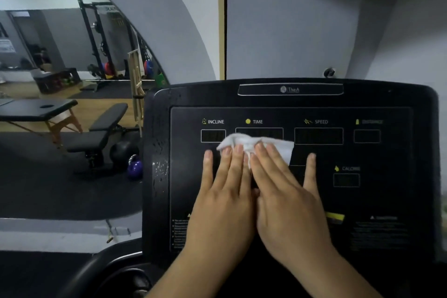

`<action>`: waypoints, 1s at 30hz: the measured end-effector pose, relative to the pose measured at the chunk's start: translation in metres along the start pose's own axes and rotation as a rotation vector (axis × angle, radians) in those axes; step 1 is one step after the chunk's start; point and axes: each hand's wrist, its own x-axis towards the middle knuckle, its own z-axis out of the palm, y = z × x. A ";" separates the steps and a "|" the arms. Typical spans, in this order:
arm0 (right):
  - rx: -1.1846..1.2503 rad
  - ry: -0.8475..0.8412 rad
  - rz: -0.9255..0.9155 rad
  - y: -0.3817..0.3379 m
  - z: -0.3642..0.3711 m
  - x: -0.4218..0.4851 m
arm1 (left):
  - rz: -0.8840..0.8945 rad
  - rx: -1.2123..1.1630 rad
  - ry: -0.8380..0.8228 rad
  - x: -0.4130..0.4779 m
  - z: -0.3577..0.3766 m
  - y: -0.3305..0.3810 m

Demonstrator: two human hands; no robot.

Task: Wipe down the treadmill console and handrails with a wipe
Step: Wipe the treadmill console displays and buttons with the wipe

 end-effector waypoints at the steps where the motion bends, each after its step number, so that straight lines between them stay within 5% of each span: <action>1: 0.007 -0.003 -0.010 0.001 0.002 -0.009 | 0.018 0.003 -0.001 -0.008 0.004 0.005; 30: 0.059 0.112 0.067 0.102 -0.023 -0.016 | 0.051 -0.052 0.002 0.042 0.005 0.060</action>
